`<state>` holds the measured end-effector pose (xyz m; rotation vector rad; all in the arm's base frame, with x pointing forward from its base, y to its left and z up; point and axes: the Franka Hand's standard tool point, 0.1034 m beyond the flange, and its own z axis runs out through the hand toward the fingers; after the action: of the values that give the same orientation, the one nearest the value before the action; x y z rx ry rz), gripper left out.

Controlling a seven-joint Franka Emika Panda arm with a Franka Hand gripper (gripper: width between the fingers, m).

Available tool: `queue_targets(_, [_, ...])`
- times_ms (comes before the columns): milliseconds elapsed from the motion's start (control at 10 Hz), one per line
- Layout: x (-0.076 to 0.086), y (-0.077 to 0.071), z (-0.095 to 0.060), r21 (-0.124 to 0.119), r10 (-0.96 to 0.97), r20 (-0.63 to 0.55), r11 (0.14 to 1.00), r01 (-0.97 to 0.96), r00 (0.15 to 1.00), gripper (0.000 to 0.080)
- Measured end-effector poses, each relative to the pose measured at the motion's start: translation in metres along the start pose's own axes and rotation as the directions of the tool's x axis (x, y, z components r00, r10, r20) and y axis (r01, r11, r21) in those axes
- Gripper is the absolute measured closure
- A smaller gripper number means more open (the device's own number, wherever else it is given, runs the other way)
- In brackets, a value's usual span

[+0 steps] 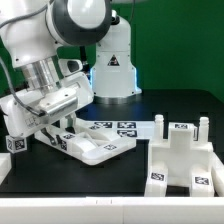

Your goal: Assemble chair

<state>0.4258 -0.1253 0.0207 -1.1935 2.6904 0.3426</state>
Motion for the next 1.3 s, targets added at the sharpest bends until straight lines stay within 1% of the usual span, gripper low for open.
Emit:
queue_targets(100, [-0.003,-0.001,-0.002,0.003,-0.004,0.004,1.0,0.004,1.0,0.0499])
queue_targets(200, [-0.01,-0.002,-0.005,0.008,-0.014,0.011,1.0,0.013,1.0,0.0499])
queue_targets(300, [-0.021,-0.001,-0.009,-0.009,-0.054,0.019,0.998,0.054,0.998,0.0499])
queue_targets(400, [-0.033,-0.001,-0.015,-0.059,-0.103,0.037,0.993,0.105,0.994,0.0499])
queue_targets(500, [-0.032,-0.006,-0.016,-0.038,-0.097,0.036,0.994,0.099,0.995,0.0499])
queue_targets(600, [-0.03,-0.004,-0.013,-0.045,-0.096,0.033,0.994,0.098,0.995,0.0499])
queue_targets(700, [-0.032,0.002,-0.012,-0.122,-0.099,0.041,0.987,0.104,0.994,0.0499])
queue_targets(800, [-0.035,0.002,-0.012,-0.159,-0.117,0.046,0.98,0.123,0.992,0.0499])
queue_targets(900, [-0.044,0.007,-0.015,-0.174,-0.188,0.031,0.966,0.19,0.982,0.0499])
queue_targets(1000, [-0.052,0.011,-0.017,-0.177,-0.306,0.039,0.935,0.308,0.951,0.0499])
queue_targets(1100, [-0.054,0.011,-0.016,-0.175,-0.378,0.051,0.908,0.381,0.924,0.0499])
queue_targets(1200, [-0.053,0.01,-0.016,-0.182,-0.381,0.056,0.905,0.385,0.923,0.0499])
queue_targets(1300, [-0.053,0.01,-0.015,-0.183,-0.381,0.055,0.905,0.385,0.923,0.0499])
